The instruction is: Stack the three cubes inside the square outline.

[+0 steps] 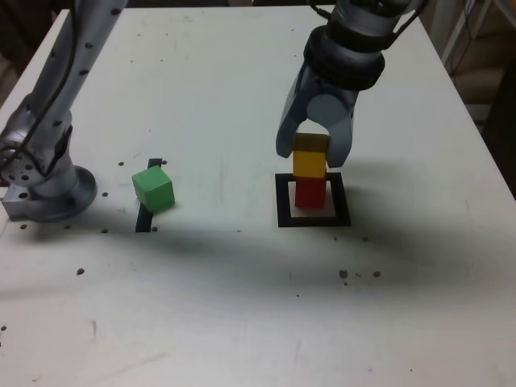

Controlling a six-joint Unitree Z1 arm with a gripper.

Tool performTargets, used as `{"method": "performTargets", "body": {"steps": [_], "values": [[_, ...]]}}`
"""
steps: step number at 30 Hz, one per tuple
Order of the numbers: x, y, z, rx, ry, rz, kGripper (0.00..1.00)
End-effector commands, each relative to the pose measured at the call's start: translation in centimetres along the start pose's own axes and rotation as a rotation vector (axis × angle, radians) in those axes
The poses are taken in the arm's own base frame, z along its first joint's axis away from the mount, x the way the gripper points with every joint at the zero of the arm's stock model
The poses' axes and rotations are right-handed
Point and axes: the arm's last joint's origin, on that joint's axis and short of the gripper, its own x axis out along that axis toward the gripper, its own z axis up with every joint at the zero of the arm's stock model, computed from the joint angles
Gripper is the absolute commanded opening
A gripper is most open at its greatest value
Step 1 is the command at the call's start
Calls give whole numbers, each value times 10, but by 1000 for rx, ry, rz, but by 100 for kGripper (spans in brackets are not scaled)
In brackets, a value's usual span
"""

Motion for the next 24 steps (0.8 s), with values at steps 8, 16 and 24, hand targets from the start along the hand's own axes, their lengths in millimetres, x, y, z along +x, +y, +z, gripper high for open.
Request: {"method": "performTargets", "body": {"steps": [8, 16, 24], "values": [[8, 3, 9, 5, 27, -12, 33], [12, 4, 9, 4, 40, -22, 68], [13, 4, 8, 5, 45, -28, 99]]}}
